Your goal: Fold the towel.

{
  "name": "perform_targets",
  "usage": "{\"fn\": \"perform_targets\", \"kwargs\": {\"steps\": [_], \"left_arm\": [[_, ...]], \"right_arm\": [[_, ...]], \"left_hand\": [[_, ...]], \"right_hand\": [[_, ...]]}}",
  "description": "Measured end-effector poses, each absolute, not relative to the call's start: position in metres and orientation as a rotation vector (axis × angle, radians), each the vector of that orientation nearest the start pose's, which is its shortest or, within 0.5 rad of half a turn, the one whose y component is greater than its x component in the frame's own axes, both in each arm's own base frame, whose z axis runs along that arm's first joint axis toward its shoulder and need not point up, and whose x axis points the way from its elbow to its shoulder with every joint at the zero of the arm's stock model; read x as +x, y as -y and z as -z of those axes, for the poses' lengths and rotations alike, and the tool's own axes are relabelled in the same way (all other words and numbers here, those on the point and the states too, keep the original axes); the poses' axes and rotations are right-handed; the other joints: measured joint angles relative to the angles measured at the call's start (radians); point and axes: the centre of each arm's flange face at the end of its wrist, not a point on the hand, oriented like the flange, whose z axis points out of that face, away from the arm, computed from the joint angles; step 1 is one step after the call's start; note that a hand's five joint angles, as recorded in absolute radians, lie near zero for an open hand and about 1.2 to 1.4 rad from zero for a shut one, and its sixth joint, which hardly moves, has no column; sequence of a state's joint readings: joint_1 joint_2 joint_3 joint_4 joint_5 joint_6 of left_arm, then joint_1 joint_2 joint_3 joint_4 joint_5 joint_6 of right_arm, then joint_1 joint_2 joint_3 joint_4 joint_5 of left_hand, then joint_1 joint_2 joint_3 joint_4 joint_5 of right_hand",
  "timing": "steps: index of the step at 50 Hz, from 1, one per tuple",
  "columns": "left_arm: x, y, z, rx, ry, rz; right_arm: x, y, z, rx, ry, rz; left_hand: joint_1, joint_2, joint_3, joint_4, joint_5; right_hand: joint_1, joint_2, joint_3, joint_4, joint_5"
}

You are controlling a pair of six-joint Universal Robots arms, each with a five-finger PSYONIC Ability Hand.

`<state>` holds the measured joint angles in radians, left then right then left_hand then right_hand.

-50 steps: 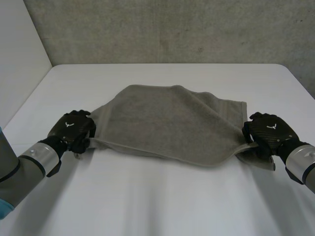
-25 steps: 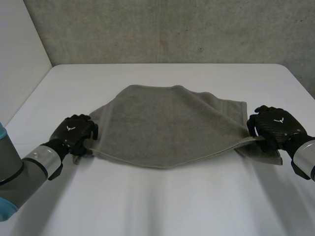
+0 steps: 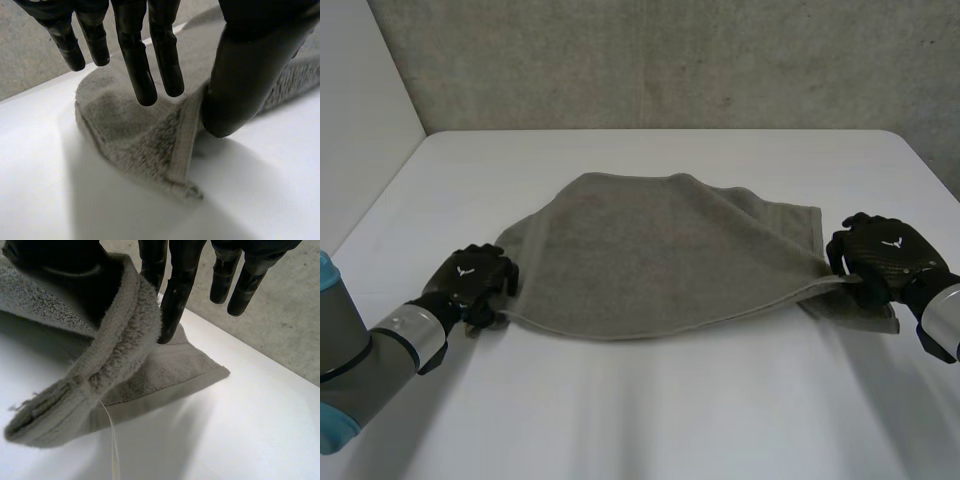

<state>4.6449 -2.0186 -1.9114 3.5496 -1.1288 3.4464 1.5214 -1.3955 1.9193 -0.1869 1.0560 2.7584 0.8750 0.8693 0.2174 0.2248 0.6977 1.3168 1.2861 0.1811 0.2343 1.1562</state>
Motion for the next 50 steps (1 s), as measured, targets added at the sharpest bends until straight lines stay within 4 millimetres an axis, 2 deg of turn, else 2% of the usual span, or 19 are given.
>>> {"fn": "perform_targets", "kwargs": {"steps": [6, 11, 16, 20, 27, 31, 36, 42, 46, 50], "left_arm": [[-0.188, 0.290, -0.103, 0.982, -2.555, 1.861], [-0.185, 0.292, -0.100, 1.001, -2.513, 1.827], [-0.184, 0.294, -0.103, 0.995, -2.496, 1.828], [-0.185, 0.295, -0.114, 0.983, -2.477, 1.861], [-0.190, 0.286, -0.154, 0.961, -2.439, 1.972], [-0.193, 0.277, -0.178, 0.966, -2.426, 2.034], [-0.195, 0.262, -0.205, 0.987, -2.429, 2.086], [-0.184, 0.249, -0.243, 0.991, -2.409, 2.139], [-0.178, 0.248, -0.259, 0.989, -2.370, 2.180], [-0.175, 0.250, -0.264, 0.994, -2.355, 2.200]], "right_arm": [[0.159, 0.285, -0.178, -0.812, -2.263, 1.768], [0.157, 0.287, -0.178, -0.805, -2.266, 1.774], [0.156, 0.288, -0.179, -0.804, -2.267, 1.778], [0.157, 0.288, -0.181, -0.808, -2.268, 1.771], [0.158, 0.282, -0.199, -0.848, -2.252, 1.712], [0.152, 0.280, -0.212, -0.883, -2.235, 1.692], [0.133, 0.278, -0.228, -0.931, -2.239, 1.682], [0.112, 0.275, -0.245, -1.024, -2.251, 1.670], [0.108, 0.273, -0.254, -1.085, -2.234, 1.669], [0.109, 0.274, -0.259, -1.137, -2.216, 1.687]], "left_hand": [[0.112, 0.122, 0.000, 0.000, 0.112], [0.406, 0.429, 0.000, 0.000, 0.425], [0.421, 0.452, 0.000, 0.000, 0.455], [0.426, 0.452, 0.000, 0.000, 0.456], [0.431, 0.457, 0.000, 0.000, 0.463], [0.431, 0.456, 0.000, 0.000, 0.463], [0.431, 0.456, 0.000, 0.000, 0.463], [0.431, 0.456, 0.000, 0.000, 0.463], [0.431, 0.456, 0.000, 0.000, 0.463], [0.431, 0.460, 0.000, 0.000, 0.463]], "right_hand": [[0.000, 0.000, 0.000, 0.000, 0.000], [0.000, 0.000, 0.000, 0.000, 0.000], [0.000, 0.009, 0.000, 0.000, 0.000], [0.000, 0.009, 0.000, 0.000, 0.000], [0.000, 0.010, 0.000, 0.000, 0.000], [0.000, 0.015, 0.000, 0.000, -0.001], [0.000, 0.015, 0.000, 0.000, 0.000], [0.000, 0.015, 0.000, 0.000, 0.000], [0.000, 0.015, 0.000, 0.000, 0.000], [0.000, 0.015, 0.000, 0.000, 0.000]]}}
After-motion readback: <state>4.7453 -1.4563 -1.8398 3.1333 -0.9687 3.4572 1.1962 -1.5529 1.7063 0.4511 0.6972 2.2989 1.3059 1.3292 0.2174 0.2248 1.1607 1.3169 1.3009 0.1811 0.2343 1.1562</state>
